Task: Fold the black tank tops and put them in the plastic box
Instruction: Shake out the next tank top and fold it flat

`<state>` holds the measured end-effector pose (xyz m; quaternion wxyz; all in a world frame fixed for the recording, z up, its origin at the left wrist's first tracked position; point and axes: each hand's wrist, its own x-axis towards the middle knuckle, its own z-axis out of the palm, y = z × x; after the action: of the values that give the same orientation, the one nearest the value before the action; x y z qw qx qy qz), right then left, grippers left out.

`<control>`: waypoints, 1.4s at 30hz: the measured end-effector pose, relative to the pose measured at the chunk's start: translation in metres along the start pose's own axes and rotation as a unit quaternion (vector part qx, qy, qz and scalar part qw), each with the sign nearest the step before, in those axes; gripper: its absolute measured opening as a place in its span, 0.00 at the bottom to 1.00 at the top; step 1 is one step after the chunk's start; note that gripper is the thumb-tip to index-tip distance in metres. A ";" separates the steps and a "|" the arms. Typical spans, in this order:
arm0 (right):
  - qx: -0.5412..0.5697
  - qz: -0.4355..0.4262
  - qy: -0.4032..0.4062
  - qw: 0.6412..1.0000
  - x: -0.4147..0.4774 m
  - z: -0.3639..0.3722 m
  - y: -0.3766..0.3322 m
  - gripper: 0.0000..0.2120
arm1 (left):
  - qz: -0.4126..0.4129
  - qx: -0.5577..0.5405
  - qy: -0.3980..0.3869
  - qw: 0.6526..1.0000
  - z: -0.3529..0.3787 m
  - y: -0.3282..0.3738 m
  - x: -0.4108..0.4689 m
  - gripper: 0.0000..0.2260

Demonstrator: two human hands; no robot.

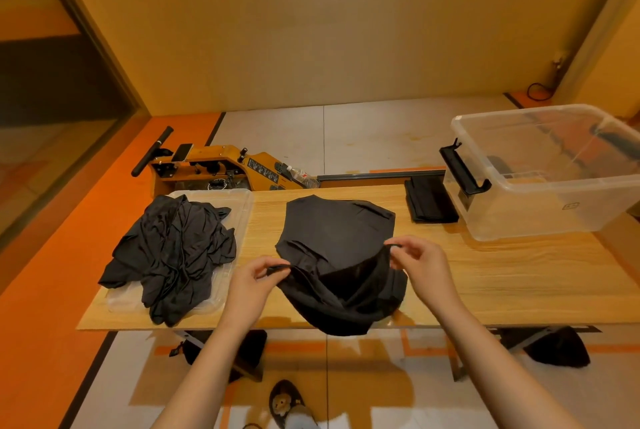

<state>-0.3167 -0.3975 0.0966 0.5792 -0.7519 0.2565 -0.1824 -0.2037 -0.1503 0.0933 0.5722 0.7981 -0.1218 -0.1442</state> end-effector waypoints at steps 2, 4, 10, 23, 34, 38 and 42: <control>-0.013 -0.025 0.040 0.999 0.021 -0.019 -0.016 0.08 | 0.027 0.010 0.042 0.999 -0.018 0.018 0.019 0.07; -0.003 -0.050 0.071 0.996 0.040 -0.036 -0.033 0.07 | 0.069 0.026 0.074 0.994 -0.034 0.039 0.037 0.06; 0.022 -0.104 0.171 0.979 0.076 -0.076 -0.073 0.07 | 0.174 0.060 0.152 0.971 -0.072 0.100 0.072 0.06; -0.002 -0.245 0.233 0.941 0.113 -0.131 -0.187 0.05 | 0.256 0.022 0.181 0.949 -0.130 0.208 0.093 0.05; -0.017 -0.300 0.247 0.921 0.149 -0.132 -0.240 0.05 | 0.292 0.017 0.197 0.936 -0.147 0.236 0.117 0.06; -0.004 -0.271 0.241 0.932 0.181 -0.111 -0.235 0.05 | 0.261 0.018 0.190 0.946 -0.156 0.227 0.152 0.04; -0.018 -0.240 0.237 0.941 0.224 -0.089 -0.233 0.04 | 0.238 0.079 0.181 0.951 -0.166 0.216 0.200 0.02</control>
<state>-0.1474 -0.5547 0.3393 0.4265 -0.7366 0.2014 -0.4847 0.0372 -0.1447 0.3306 0.5376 0.8011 -0.2138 0.1535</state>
